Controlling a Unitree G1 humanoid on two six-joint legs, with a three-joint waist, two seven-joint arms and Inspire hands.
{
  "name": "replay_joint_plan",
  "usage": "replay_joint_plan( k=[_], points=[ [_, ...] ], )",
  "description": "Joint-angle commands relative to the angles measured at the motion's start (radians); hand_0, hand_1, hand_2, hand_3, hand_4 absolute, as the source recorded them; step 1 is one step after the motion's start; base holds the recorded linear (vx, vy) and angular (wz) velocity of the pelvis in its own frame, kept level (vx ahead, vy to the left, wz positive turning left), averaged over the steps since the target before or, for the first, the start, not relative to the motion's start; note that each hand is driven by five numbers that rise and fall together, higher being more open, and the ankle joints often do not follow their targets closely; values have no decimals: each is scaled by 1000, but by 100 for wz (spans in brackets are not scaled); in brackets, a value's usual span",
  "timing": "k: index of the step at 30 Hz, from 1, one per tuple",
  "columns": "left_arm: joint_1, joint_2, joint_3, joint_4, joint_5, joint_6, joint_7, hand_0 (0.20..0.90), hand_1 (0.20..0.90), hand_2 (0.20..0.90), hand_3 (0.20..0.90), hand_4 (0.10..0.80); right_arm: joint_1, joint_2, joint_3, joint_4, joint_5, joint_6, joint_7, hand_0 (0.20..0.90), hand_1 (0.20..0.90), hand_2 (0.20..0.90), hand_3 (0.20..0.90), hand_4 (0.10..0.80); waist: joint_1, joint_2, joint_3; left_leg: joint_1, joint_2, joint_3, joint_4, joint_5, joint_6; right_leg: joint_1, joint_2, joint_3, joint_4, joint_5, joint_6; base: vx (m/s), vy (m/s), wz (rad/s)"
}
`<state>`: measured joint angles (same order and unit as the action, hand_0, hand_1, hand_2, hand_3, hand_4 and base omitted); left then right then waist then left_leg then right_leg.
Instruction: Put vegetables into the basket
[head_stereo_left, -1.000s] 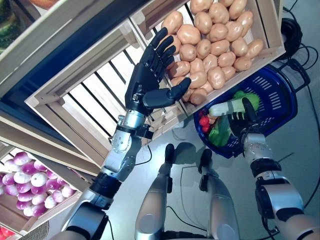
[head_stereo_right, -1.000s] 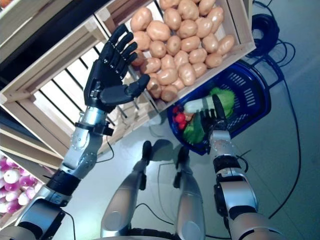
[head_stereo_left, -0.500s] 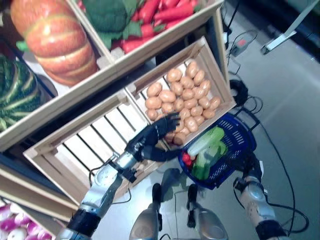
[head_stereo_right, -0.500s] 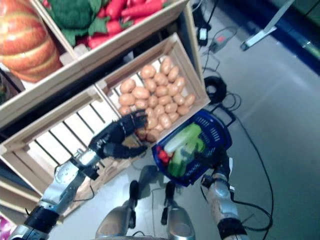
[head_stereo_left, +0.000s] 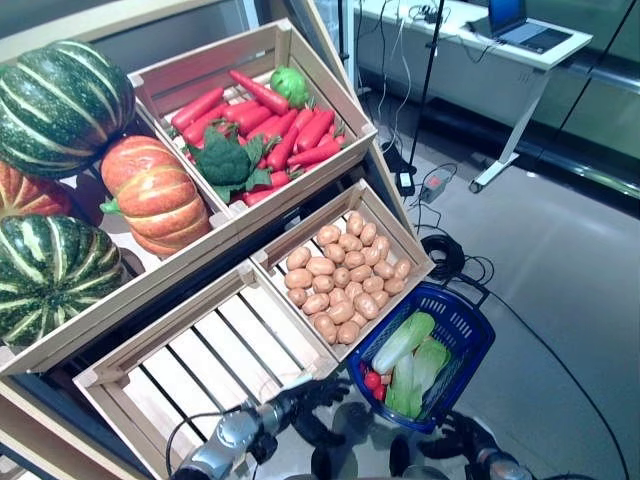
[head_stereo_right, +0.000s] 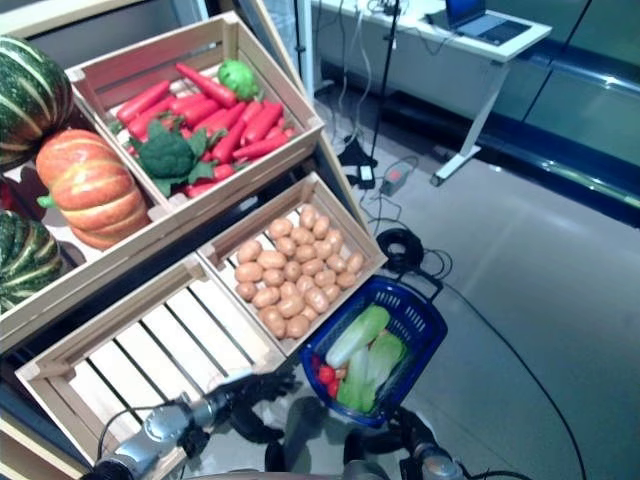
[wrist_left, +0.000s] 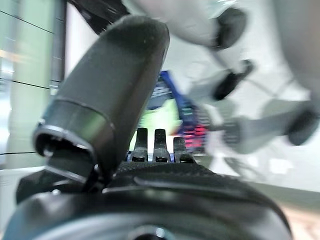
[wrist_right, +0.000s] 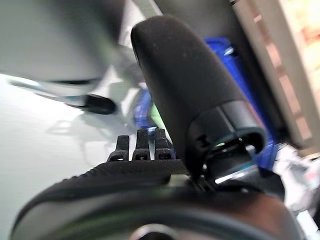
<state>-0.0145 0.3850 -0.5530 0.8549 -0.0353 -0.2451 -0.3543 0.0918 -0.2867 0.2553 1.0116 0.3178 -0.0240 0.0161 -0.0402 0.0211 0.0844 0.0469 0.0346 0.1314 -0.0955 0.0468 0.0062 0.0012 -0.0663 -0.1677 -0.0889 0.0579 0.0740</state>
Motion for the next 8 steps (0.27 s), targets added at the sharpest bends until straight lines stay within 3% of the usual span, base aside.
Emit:
replay_joint_plan(
  k=[1, 2, 8],
  points=[
    [-54, -30, 40, 131, 45, -3, 121, 900, 900, 900, 900, 800, -39, 11, -29, 66, 31, -21, 9, 900, 900, 900, 900, 800, -3, -19, -25, 12, 56, 0, 11, -11, -58, 40, -81, 14, 36, 16, 58, 68, 3, -27],
    [-58, -52, 75, 209, 60, 20, 211, 900, 900, 900, 900, 800, -46, 24, -44, 112, 16, -19, -4, 900, 900, 900, 900, 800, 0, -19, -25, 22, 56, -2, 11, -14, -57, 51, -81, 17, 35, 13, 57, 58, -4, -22],
    [-32, -121, 171, 297, 24, 77, 340, 900, 900, 900, 900, 800, -49, 71, -67, 154, 14, -27, -39, 900, 900, 900, 900, 800, 20, -24, -32, 35, 53, -24, 8, -20, -57, 75, -86, 8, 25, 12, 54, 29, -11, 1]
  ],
)
